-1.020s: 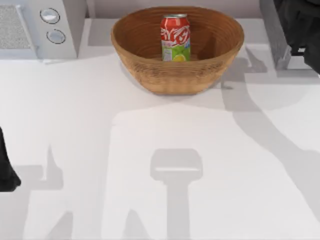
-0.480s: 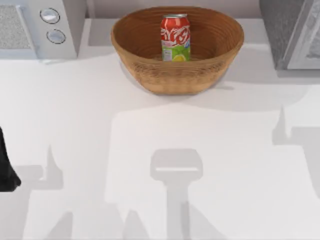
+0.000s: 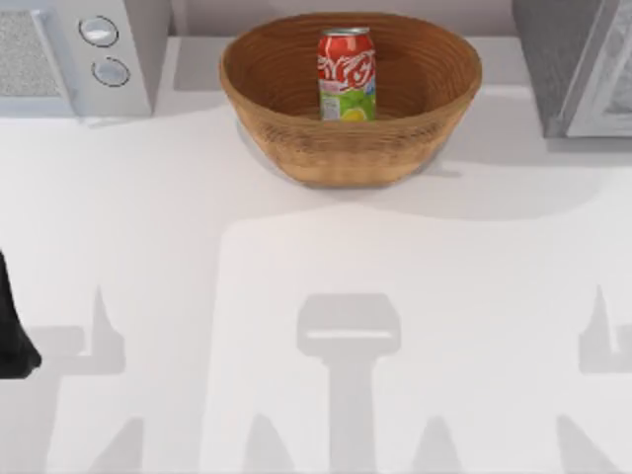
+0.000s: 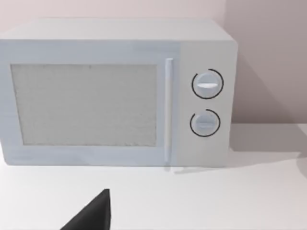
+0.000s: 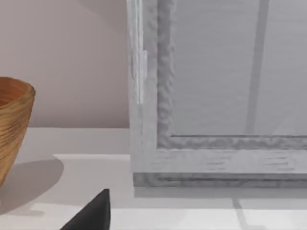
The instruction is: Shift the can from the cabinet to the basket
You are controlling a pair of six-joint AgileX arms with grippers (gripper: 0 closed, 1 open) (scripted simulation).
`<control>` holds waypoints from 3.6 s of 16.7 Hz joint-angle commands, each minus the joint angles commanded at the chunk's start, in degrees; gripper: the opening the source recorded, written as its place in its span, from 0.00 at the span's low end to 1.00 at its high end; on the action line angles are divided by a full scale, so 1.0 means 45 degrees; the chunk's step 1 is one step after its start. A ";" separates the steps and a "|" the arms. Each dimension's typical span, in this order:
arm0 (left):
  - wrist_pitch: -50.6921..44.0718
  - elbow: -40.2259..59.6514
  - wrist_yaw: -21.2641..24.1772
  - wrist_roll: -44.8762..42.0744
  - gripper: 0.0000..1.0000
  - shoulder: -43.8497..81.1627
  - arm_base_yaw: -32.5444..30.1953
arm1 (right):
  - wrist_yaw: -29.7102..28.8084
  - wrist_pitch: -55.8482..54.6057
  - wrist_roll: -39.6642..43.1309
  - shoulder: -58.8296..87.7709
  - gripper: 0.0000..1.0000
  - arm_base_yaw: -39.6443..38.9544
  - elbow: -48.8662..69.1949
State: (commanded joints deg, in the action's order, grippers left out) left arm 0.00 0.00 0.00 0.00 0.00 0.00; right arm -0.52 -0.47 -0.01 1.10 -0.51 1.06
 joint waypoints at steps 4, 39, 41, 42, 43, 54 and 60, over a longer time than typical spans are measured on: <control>0.0000 0.0000 0.0000 0.0000 1.00 0.0000 0.0000 | 0.0117 0.0104 0.0002 -0.0244 1.00 0.0113 -0.0235; 0.0000 0.0000 0.0000 0.0000 1.00 0.0000 0.0000 | 1.2959 -1.4848 -0.0365 1.9437 1.00 1.3173 0.4807; 0.0000 0.0000 0.0000 0.0000 1.00 0.0000 0.0000 | 1.3007 -1.3934 -0.0368 1.9375 1.00 1.3278 0.5725; 0.0000 0.0000 0.0000 0.0000 1.00 0.0000 0.0000 | 1.3051 -1.3280 -0.0368 1.9339 1.00 1.3337 0.6357; 0.0000 0.0000 0.0000 0.0000 1.00 0.0000 0.0000 | 1.3102 -1.2503 -0.0368 1.9294 1.00 1.3394 0.7083; 0.0000 0.0000 0.0000 0.0000 1.00 0.0000 0.0000 | 1.3436 0.0197 -0.0365 1.7863 1.00 1.3544 1.7650; 0.0000 0.0000 0.0000 0.0000 1.00 0.0000 0.0000 | 1.3272 0.4560 -0.0364 1.6911 1.00 1.3385 2.1537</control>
State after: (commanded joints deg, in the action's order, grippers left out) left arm 0.00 0.00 0.00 0.00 0.00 0.00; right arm 59.20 20.05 -1.65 77.20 59.72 97.98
